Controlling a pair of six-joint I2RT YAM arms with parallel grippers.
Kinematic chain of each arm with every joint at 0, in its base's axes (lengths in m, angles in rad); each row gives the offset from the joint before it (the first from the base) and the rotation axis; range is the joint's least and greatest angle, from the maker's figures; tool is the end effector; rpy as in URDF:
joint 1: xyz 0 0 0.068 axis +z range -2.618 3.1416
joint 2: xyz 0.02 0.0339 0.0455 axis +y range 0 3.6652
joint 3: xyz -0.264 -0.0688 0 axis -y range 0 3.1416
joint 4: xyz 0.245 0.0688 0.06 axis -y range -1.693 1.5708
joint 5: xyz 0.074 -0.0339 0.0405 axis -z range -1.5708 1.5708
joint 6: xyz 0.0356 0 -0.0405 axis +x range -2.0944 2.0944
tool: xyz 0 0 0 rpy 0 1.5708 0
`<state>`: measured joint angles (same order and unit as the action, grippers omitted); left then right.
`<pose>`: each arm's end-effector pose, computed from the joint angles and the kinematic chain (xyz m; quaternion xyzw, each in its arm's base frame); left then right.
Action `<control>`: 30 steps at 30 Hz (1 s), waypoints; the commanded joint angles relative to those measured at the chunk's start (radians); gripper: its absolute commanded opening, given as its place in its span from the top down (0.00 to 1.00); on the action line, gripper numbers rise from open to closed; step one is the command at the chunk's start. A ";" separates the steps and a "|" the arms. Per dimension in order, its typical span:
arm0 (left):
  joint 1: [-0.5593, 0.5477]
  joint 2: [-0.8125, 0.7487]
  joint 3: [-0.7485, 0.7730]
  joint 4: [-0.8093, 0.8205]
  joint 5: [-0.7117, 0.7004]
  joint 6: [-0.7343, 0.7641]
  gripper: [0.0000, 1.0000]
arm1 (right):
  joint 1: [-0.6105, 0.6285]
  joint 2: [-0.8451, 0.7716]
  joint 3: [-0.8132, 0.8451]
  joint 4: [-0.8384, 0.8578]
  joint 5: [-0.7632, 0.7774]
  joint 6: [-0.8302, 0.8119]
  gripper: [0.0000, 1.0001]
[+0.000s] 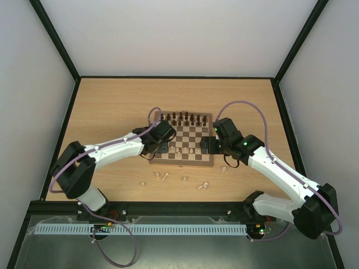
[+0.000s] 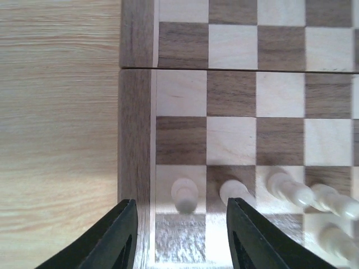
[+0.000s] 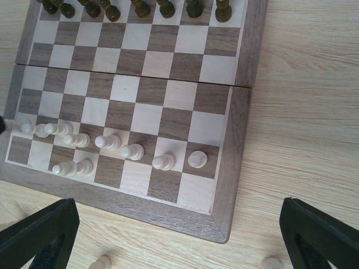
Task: Set up the chess pieces on the board
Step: Place the chess piece on the chessboard, then pick up the chess piece at the center of the board.
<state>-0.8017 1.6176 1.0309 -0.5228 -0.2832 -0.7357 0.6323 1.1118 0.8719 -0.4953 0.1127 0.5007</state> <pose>0.2281 -0.2214 0.1947 -0.0004 0.9643 -0.0586 0.2582 0.1931 0.1365 0.2769 -0.0372 0.9121 0.1740 0.3694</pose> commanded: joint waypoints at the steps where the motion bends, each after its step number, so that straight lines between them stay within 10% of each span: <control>1: -0.028 -0.125 0.001 -0.090 -0.039 -0.038 0.51 | -0.003 -0.004 -0.010 -0.014 -0.004 -0.004 0.01; 13: -0.241 -0.372 -0.169 -0.222 -0.041 -0.333 0.44 | -0.003 -0.021 -0.017 0.001 -0.059 -0.011 0.02; 30: -0.355 -0.178 -0.182 -0.132 -0.030 -0.427 0.55 | -0.002 -0.047 -0.026 0.004 -0.092 -0.018 0.01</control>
<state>-1.1450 1.4220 0.8349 -0.6590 -0.3107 -1.1446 0.6323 1.0840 0.8612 -0.4870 0.0326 0.4965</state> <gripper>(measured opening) 0.472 0.986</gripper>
